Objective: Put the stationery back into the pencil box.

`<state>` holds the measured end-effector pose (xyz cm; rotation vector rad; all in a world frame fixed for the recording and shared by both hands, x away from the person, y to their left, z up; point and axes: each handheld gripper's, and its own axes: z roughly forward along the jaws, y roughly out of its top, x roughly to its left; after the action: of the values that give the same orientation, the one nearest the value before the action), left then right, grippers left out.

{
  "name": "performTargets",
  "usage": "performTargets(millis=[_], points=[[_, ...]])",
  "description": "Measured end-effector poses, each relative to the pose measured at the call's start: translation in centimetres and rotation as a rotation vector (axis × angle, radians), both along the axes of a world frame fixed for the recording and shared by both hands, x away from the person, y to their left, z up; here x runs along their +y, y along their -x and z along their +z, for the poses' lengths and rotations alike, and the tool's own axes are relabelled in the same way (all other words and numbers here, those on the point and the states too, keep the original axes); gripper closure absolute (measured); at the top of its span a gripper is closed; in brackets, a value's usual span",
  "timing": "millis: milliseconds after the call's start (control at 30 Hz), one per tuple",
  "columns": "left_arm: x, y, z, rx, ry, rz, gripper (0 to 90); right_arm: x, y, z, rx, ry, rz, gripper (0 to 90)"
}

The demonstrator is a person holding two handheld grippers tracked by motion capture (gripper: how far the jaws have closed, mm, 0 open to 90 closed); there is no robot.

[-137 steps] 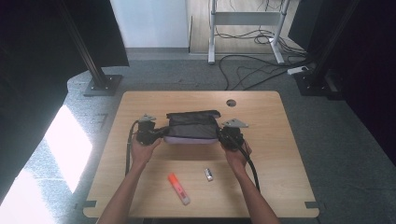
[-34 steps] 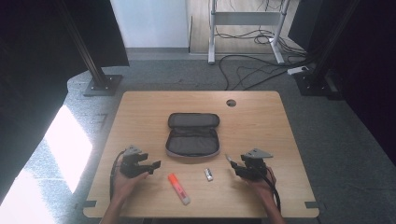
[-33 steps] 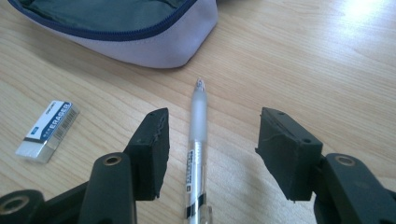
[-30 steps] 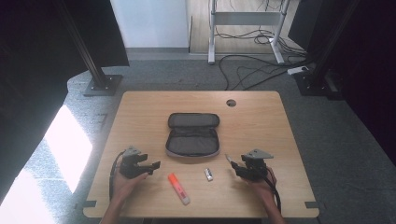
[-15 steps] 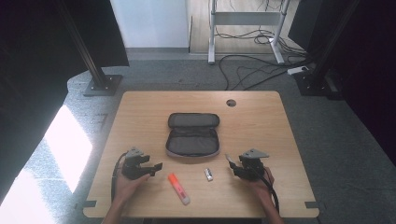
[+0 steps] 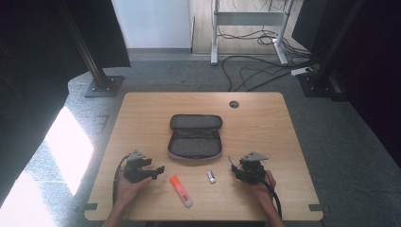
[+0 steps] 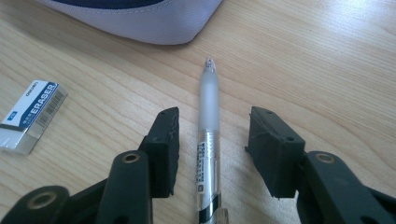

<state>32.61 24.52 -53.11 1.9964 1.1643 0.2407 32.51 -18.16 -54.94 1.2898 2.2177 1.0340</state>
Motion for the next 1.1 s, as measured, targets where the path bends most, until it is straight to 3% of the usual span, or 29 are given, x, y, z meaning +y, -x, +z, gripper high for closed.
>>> performTargets(millis=[300, 467, 700, 833, 900, 1100], points=[[0.3, 0.1, 0.0, -0.002, -0.002, 0.009, 25.9, 0.0, 1.0, 0.0, -0.007, 0.024, 0.002, 58.5], [0.4, 0.1, 0.0, -0.002, 0.001, 0.013, 26.0, -0.4, 1.4, 0.0, -0.008, 0.009, -0.001, 77.7], [0.2, 0.2, -0.1, 0.0, -0.007, 0.009, 26.1, -0.8, 1.2, 0.0, 0.013, -0.029, 0.005, 78.8], [0.0, 0.2, 0.0, -0.005, -0.019, 0.006, 26.1, -1.0, 1.3, 0.5, -0.006, -0.047, 0.009, 78.9], [0.0, 0.2, 0.0, -0.005, -0.018, 0.007, 26.1, -1.3, 1.4, 1.3, -0.028, -0.089, 0.012, 78.9], [0.4, 0.2, 0.0, -0.006, -0.009, 0.015, 26.1, -1.5, 1.5, 2.5, -0.061, -0.128, 0.028, 78.9]])
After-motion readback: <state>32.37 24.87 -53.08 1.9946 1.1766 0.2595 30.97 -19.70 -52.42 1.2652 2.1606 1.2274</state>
